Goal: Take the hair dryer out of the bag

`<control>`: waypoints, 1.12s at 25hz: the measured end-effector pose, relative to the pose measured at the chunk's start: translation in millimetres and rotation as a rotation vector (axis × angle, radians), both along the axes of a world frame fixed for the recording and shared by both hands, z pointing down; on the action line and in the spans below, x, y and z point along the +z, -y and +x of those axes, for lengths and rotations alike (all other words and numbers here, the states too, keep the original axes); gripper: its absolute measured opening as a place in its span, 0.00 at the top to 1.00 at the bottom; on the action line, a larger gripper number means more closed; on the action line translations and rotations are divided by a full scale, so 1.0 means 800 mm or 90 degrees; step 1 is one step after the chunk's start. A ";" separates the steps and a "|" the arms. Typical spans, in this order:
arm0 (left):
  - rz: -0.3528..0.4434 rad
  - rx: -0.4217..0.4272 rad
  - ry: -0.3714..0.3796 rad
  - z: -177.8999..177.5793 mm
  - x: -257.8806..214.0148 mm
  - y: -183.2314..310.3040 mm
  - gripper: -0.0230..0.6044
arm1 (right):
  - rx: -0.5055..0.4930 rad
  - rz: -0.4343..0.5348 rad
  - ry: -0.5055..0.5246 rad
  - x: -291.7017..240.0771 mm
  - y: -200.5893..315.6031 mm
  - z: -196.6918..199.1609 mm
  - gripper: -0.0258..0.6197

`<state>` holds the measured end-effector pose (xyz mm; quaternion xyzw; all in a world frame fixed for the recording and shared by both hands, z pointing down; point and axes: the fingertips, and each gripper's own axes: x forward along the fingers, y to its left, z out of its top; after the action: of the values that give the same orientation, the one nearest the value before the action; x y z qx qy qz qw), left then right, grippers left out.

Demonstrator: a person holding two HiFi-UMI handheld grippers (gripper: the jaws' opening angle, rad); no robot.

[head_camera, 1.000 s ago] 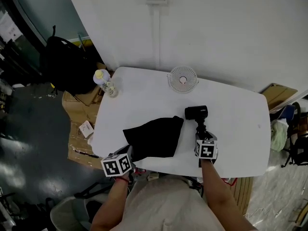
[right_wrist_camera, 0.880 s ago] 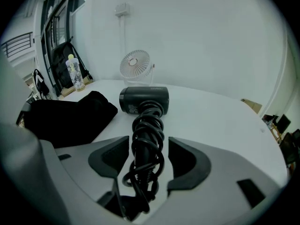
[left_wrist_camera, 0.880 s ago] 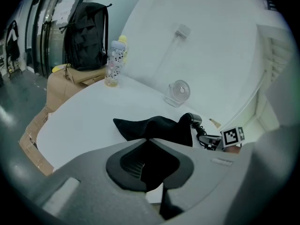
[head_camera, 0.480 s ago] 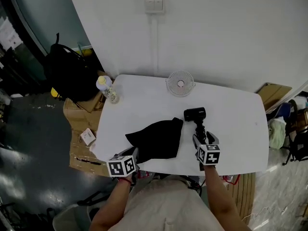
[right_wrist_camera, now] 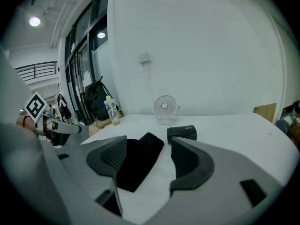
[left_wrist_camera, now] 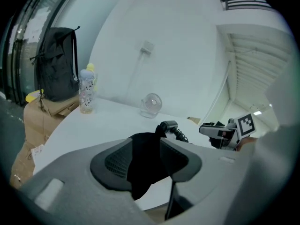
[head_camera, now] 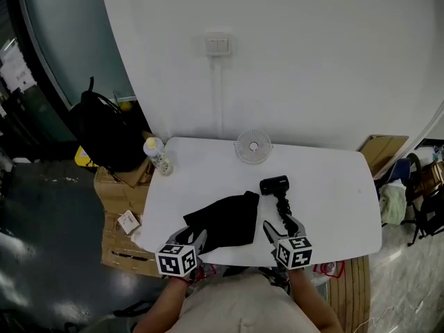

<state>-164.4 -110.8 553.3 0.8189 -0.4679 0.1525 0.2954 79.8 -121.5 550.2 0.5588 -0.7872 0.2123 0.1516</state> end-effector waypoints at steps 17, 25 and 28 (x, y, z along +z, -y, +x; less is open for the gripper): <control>0.254 0.244 -0.140 0.093 -0.149 -0.069 0.70 | -0.098 0.155 0.118 -0.122 -0.094 -0.084 0.63; 0.326 0.298 -0.183 0.102 -0.184 -0.091 0.94 | -0.166 0.207 0.179 -0.160 -0.117 -0.118 0.94; 0.328 0.307 -0.194 0.106 -0.190 -0.095 0.95 | -0.157 0.217 0.190 -0.170 -0.121 -0.114 0.94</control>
<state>-79.7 -34.8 401.7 0.9662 -0.2353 -0.0283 0.1017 -11.2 -24.7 414.5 0.4389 -0.8874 0.1362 -0.0379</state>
